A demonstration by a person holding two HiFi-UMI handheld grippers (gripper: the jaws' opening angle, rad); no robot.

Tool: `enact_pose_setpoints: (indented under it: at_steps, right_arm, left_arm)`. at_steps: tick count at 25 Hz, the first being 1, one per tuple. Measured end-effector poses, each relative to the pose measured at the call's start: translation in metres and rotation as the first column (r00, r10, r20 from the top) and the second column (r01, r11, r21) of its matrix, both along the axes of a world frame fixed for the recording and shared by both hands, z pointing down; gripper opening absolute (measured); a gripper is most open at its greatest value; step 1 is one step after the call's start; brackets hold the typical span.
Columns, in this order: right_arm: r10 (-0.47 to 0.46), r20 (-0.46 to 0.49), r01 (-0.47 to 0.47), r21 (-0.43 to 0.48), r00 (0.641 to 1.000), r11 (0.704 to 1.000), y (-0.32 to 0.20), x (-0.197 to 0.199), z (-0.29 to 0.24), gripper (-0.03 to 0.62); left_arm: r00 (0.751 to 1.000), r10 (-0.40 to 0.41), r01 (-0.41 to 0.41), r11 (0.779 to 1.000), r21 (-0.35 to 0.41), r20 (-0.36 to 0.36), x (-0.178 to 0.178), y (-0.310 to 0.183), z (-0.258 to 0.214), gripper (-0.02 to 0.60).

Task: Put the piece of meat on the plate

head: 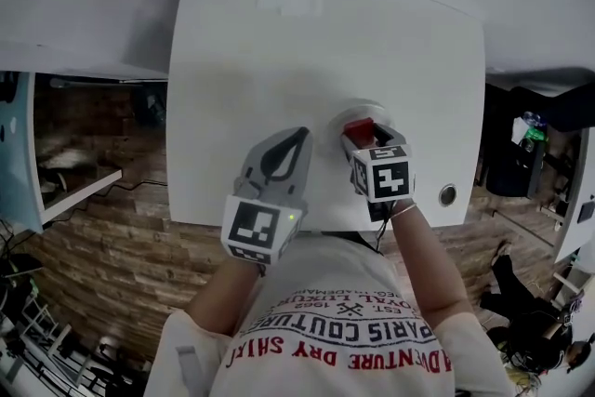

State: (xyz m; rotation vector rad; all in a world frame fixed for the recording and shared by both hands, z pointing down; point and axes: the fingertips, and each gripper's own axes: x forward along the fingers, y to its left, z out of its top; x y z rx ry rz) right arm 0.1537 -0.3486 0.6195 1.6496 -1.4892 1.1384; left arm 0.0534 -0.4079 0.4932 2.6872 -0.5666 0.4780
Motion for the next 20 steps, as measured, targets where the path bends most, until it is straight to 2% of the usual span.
enact_pose_setpoints:
  at_steps: [10,13,16,18,20]
  right_arm:
    - [0.053,0.038,-0.052,-0.007,0.998,0.999,-0.002,0.000,0.010,0.276]
    - [0.053,0.029,-0.054,0.031,0.998,0.998,-0.003,0.002,0.008,0.276]
    - [0.027,-0.029,-0.025,0.076,0.999,0.997,-0.007,0.002,0.003,0.277]
    - [0.022,-0.081,-0.012,0.130,0.996,0.991,-0.012,0.004,-0.009,0.284]
    - [0.054,-0.099,-0.034,0.194,0.994,0.980,-0.015,0.005,-0.025,0.284]
  left_arm:
    - [1.000,-0.001,0.001,1.000,-0.010,0.000,-0.002,0.001,0.004,0.008]
    - [1.000,0.007,-0.007,1.000,-0.009,-0.006,0.000,0.003,0.001,0.008]
    - [1.000,0.005,-0.006,1.000,-0.017,-0.006,0.000,0.006,0.003,0.008]
    - [1.000,0.008,-0.008,1.000,-0.017,-0.007,0.001,0.006,0.002,0.008]
    - [1.000,0.014,-0.014,1.000,-0.009,-0.009,0.001,0.007,-0.001,0.006]
